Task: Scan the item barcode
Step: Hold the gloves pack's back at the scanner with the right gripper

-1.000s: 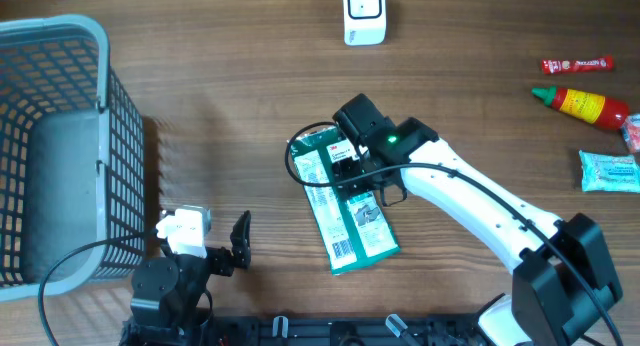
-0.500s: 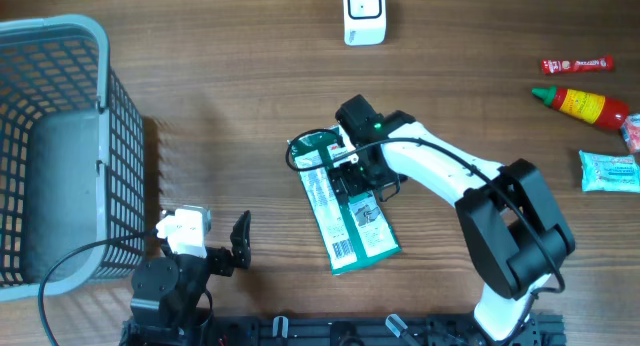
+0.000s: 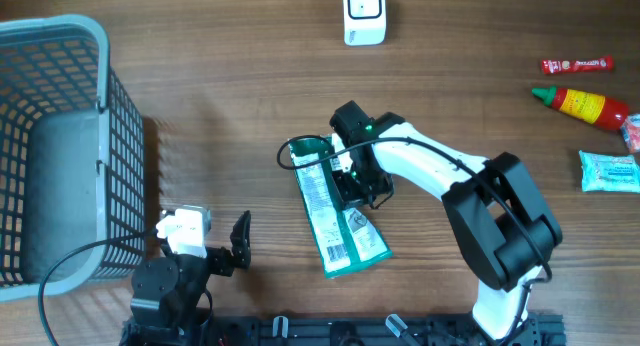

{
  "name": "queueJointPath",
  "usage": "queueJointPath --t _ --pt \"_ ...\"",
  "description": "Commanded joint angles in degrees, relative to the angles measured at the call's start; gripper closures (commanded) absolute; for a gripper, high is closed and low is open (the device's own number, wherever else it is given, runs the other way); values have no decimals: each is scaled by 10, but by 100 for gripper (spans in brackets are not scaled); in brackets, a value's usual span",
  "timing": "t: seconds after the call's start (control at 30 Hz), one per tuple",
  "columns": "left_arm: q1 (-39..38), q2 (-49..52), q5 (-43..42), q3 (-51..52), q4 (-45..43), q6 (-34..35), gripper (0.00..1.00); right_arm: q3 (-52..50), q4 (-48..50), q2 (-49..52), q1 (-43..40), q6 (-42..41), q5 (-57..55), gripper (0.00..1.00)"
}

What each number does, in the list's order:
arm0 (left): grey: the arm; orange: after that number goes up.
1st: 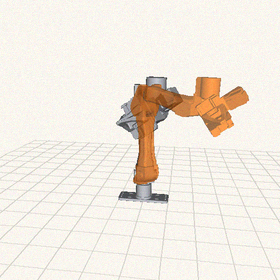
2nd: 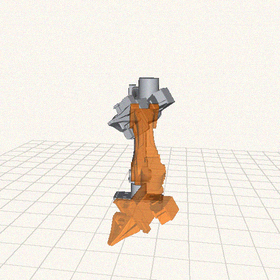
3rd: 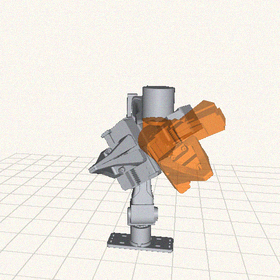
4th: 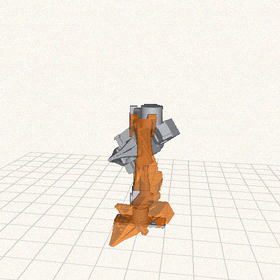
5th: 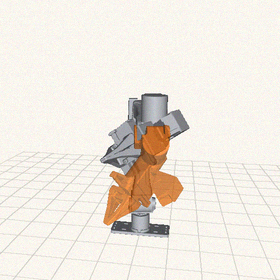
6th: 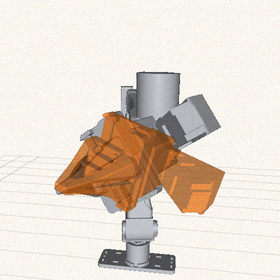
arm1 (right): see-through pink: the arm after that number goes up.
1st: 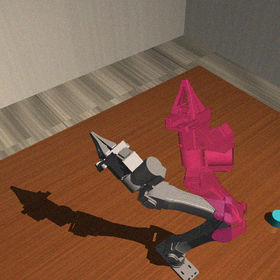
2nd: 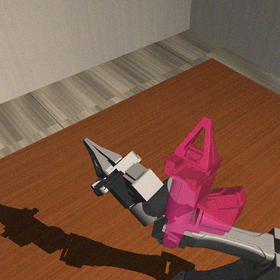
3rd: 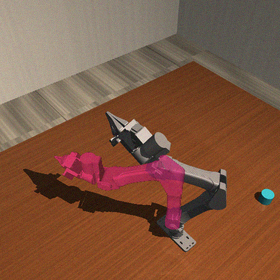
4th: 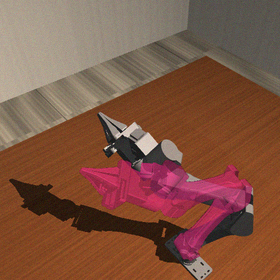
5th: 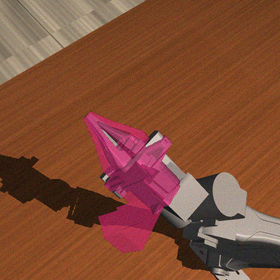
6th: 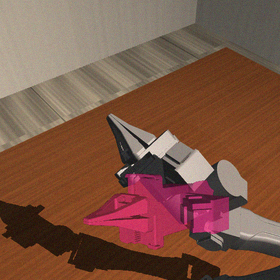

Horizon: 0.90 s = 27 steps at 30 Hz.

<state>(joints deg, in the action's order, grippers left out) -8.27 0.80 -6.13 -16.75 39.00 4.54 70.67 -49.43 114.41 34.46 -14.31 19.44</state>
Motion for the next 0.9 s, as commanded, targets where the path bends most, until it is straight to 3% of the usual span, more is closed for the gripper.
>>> queueJointPath --t 0.0,0.47,0.6,0.87 --pt "-1 -3 -9 0 -3 -11 0 4 -27 24 -18 -35 -37 95" --pt "-1 -3 -9 0 -3 -11 0 12 -16 -425 -35 -297 -158 95" --pt "-1 -3 -9 0 -3 -11 0 12 -60 -489 -35 -355 -169 96" --pt "-1 -3 -9 0 -3 -11 0 12 -84 -555 -35 -348 -180 96"
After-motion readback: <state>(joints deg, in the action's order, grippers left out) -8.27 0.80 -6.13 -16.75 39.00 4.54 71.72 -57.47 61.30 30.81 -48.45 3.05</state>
